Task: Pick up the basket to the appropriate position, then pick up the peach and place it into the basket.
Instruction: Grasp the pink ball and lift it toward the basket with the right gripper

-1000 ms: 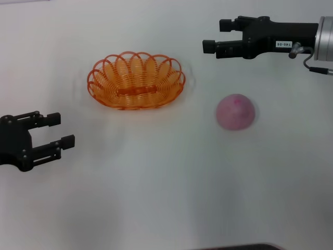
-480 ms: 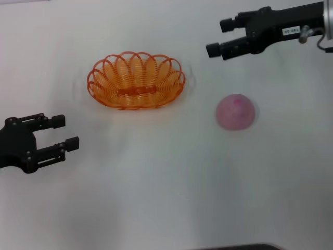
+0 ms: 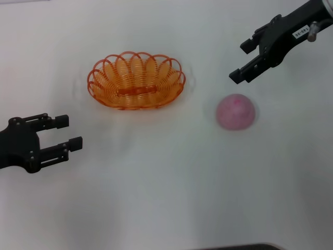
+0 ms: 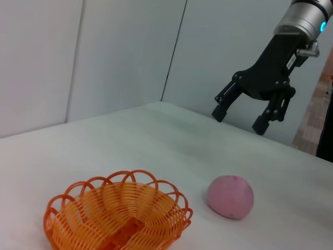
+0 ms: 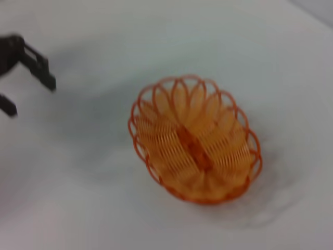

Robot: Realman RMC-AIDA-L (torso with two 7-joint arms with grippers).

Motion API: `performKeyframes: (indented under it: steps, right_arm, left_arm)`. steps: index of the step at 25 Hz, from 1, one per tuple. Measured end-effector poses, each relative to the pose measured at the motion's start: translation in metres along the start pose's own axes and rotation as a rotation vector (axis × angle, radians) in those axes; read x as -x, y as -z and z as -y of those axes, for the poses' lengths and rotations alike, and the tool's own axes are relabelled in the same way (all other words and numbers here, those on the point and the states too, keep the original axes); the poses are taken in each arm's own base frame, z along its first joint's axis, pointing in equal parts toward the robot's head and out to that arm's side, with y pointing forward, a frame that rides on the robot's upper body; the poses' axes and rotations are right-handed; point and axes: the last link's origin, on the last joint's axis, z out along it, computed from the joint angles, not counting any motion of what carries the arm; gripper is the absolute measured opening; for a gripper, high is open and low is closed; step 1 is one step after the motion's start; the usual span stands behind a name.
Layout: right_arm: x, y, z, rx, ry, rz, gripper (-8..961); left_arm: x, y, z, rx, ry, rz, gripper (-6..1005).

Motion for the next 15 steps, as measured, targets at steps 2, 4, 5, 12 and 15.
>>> performKeyframes:
  steps: [2,4,5,12,15]
  right_arm:
    - [0.006,-0.003,-0.002,-0.011,0.015,-0.061,941]
    - [0.011,-0.006,-0.003,-0.025,0.026,-0.116,941]
    - [0.012,-0.008,-0.004,-0.034,0.032,-0.144,941]
    - [0.020,-0.014,-0.008,-0.050,0.055,-0.209,941]
    - [0.020,-0.017,-0.008,-0.046,0.058,-0.219,941]
  left_arm:
    - [0.000,0.000,0.000,0.002,0.001,0.002,635]
    - [0.000,-0.001,0.000,0.004,0.001,0.006,636]
    - [0.000,-0.001,0.000,0.005,0.000,0.007,636]
    - [0.000,-0.001,0.000,0.005,0.000,0.009,636]
    - [0.000,-0.001,0.000,0.005,0.000,0.009,636]
